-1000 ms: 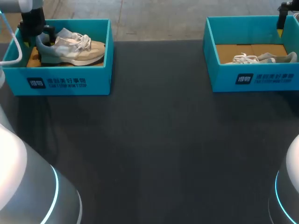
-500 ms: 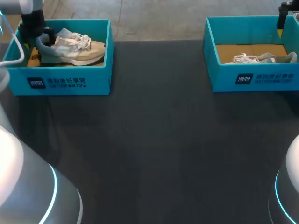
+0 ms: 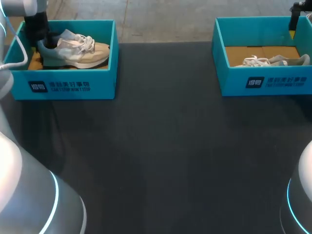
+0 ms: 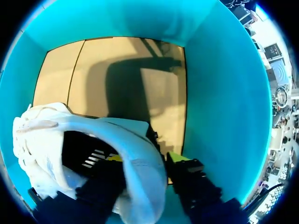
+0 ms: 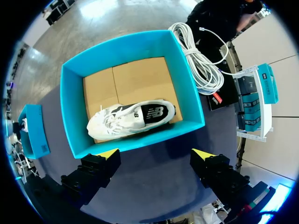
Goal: Take the shoe out of the shoebox, open the shoe tongue, remove and reinsert the insole, then place the shoe into the shoebox
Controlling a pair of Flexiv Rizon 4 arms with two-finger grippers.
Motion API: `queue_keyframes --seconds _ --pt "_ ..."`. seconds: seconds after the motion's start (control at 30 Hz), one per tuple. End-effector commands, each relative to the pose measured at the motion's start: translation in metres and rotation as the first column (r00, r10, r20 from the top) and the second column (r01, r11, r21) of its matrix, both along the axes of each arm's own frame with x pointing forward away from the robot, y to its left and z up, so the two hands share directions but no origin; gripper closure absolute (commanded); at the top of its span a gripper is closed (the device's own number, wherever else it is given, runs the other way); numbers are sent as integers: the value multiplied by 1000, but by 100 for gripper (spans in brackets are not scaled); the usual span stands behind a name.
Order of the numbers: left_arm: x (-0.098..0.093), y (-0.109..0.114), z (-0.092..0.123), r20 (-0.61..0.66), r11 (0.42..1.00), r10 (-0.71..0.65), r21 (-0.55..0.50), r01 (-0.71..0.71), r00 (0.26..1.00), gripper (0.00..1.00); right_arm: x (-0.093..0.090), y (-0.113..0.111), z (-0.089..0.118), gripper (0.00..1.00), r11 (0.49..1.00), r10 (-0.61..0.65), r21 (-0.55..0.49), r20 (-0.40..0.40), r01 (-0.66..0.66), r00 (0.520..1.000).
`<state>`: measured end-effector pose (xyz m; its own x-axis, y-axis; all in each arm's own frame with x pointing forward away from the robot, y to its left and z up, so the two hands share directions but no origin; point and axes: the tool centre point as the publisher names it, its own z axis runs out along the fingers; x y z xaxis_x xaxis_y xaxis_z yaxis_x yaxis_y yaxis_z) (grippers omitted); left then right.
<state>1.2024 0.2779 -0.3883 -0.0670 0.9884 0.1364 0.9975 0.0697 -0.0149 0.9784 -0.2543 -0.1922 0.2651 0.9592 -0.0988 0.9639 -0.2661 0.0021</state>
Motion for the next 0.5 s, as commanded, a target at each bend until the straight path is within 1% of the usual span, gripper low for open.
queue_keyframes --seconds 0.03,0.5 --pt "1 -1 -4 -5 1000 -1 -4 1 1000 100 0 0 0 0 1000 -1 -1 0 1 1000" --pt "-3 2 -1 3 1000 1 -11 -1 1000 100 0 0 0 0 1000 -1 -1 0 1 1000"
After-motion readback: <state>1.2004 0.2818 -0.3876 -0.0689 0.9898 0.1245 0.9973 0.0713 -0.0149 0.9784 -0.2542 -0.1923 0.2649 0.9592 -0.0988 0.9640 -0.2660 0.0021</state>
